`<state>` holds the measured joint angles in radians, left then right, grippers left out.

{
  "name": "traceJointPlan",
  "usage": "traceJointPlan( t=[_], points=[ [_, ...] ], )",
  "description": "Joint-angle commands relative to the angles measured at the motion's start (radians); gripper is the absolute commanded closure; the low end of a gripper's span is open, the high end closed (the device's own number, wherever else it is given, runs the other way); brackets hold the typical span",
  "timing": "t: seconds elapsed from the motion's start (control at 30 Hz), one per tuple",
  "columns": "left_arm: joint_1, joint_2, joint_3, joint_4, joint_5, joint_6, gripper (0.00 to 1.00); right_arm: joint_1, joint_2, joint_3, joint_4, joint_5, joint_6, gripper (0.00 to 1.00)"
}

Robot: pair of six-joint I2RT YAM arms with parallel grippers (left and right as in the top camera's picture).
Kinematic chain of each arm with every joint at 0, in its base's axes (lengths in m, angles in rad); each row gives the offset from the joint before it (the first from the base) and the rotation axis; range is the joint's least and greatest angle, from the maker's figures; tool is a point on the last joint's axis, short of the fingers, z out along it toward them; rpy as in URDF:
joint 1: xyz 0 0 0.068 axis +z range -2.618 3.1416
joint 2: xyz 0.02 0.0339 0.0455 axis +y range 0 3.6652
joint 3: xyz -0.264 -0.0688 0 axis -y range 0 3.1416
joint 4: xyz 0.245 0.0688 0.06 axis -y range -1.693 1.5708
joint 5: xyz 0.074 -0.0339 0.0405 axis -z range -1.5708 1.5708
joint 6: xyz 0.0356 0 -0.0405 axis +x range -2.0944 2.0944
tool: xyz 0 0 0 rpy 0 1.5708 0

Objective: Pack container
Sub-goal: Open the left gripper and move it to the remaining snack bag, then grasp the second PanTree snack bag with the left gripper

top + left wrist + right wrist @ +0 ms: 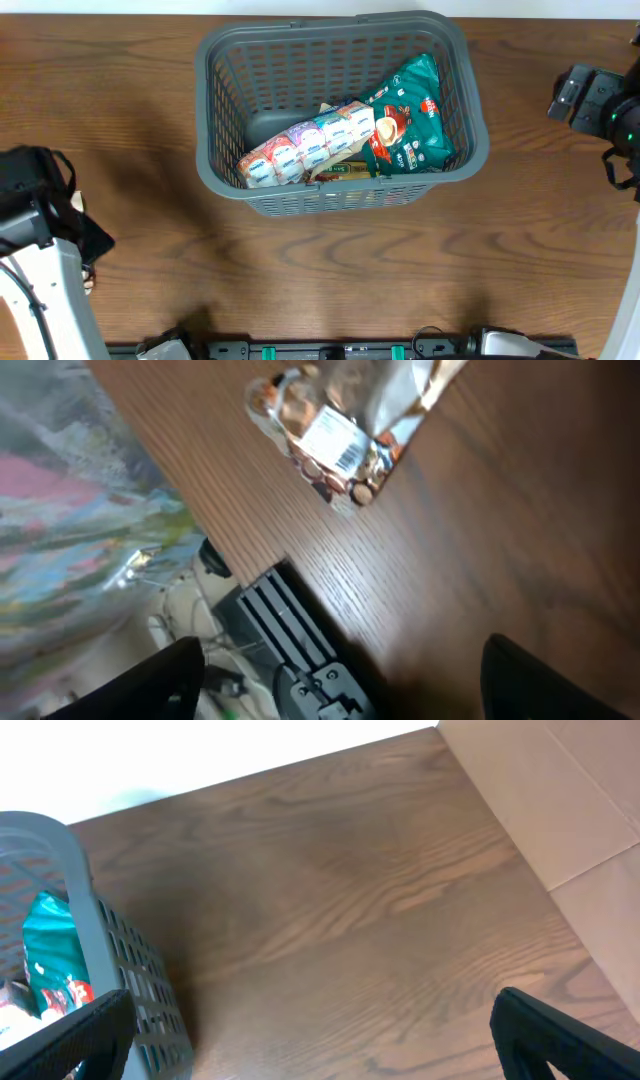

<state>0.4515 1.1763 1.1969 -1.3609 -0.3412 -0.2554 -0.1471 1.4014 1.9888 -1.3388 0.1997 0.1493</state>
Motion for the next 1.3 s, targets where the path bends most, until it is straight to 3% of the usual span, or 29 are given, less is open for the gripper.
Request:
traceJointPlan(
  t=[0.0, 0.17, 0.33, 0.57, 1.27],
  points=[
    [0.008, 0.024, -0.071, 0.032, 0.017, 0.080, 0.21, -0.006, 0.001, 0.012, -0.001, 0.013, 0.010, 0.01],
    [0.070, 0.031, -0.164, 0.118, 0.018, 0.111, 0.17, -0.006, 0.001, 0.012, -0.001, 0.013, 0.010, 0.01],
    [0.226, 0.037, -0.192, 0.252, 0.026, 0.134, 0.10, -0.006, 0.001, 0.012, -0.001, 0.013, 0.010, 0.01],
    [0.459, 0.137, -0.193, 0.406, 0.365, 0.283, 0.05, -0.006, 0.001, 0.012, -0.001, 0.013, 0.010, 0.01],
    [0.468, 0.414, -0.192, 0.742, 0.361, 0.526, 0.00, -0.006, 0.001, 0.012, -0.001, 0.013, 0.010, 0.01]
  ],
)
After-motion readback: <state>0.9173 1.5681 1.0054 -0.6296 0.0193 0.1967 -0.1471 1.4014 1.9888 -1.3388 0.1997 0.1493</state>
